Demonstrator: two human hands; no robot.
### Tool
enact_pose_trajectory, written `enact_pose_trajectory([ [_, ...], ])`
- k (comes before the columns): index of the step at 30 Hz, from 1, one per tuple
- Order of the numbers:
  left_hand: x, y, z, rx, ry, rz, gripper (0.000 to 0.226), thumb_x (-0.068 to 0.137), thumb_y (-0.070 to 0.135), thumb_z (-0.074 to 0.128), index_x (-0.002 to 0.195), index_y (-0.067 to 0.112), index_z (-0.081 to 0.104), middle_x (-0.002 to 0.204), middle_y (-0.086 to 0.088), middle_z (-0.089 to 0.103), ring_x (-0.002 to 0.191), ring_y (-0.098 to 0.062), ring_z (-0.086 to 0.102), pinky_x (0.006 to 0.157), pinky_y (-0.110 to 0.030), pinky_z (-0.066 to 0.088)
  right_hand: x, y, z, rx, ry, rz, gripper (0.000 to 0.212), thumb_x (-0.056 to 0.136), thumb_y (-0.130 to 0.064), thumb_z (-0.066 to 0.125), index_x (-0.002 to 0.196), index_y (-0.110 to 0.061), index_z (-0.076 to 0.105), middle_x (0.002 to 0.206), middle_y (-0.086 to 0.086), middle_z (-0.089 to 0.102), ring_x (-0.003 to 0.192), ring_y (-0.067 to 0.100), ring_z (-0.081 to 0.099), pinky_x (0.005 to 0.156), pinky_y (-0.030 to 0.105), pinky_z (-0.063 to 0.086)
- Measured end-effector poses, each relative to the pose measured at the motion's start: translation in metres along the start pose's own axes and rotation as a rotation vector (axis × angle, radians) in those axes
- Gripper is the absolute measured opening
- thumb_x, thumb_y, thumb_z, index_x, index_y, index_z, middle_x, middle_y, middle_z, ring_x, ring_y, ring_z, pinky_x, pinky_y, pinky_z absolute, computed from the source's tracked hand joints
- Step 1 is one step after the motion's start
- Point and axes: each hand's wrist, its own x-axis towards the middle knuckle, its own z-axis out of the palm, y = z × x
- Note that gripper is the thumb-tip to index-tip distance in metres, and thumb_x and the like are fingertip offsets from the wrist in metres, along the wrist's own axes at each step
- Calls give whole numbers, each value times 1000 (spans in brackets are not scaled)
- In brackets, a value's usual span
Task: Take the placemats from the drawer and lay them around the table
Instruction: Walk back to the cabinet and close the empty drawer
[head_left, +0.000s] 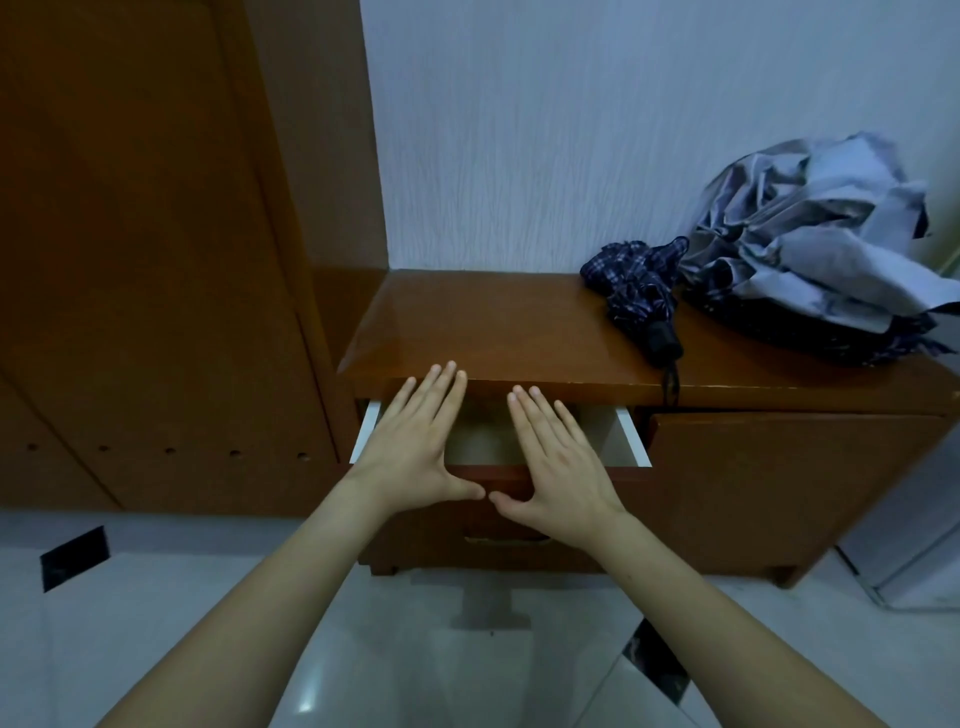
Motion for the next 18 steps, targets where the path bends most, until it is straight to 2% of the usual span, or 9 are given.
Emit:
enact_pose_trajectory([
  [3, 5, -4, 1, 8, -44, 14, 129, 64, 84, 53, 150, 15, -13, 158, -1, -18, 143, -13, -21, 116, -32, -11, 2, 4, 1, -18, -2, -14, 106, 82, -72, 41, 153, -9, -5, 162, 5, -7, 148, 15, -13, 121, 39, 1],
  [5, 6, -1, -1, -35, -63, 31, 123, 68, 83, 50, 151, 18, -12, 158, 1, -18, 143, -11, -21, 117, -32, -10, 2, 5, 1, -32, 2, -20, 106, 82, -73, 40, 153, -8, -4, 162, 6, -6, 148, 16, -12, 121, 40, 2],
  [8, 17, 5, -9, -161, 34, 25, 89, 87, 71, 35, 152, 24, -3, 159, 5, -10, 144, -8, -14, 118, -31, -6, 3, 6, 1, -27, -5, -31, 104, 83, -71, 39, 153, -8, -4, 162, 6, -6, 148, 16, -13, 121, 40, 1],
  [11, 41, 2, -13, -97, 121, -37, 66, 98, 52, 30, 152, 22, 7, 160, 2, 4, 146, -12, -2, 120, -34, 2, 2, 6, 2, -23, 2, -24, 104, 83, -71, 40, 153, -8, -5, 162, 6, -6, 148, 17, -12, 121, 41, 1],
  [15, 59, -9, -3, -70, -60, -62, 66, 97, 54, 31, 152, 22, 14, 160, 2, 11, 147, -13, 4, 120, -35, 5, 4, 7, 4, -26, 12, -14, 107, 82, -74, 39, 152, -7, -6, 162, 8, -5, 148, 18, -11, 122, 40, 3],
  [18, 57, -13, 8, -75, -36, -30, 71, 94, 60, 33, 152, 23, 15, 160, 4, 13, 146, -12, 7, 120, -35, 9, 5, 9, 6, -20, 17, -17, 109, 81, -75, 39, 152, -7, -6, 162, 8, -6, 148, 18, -11, 121, 40, 2],
])
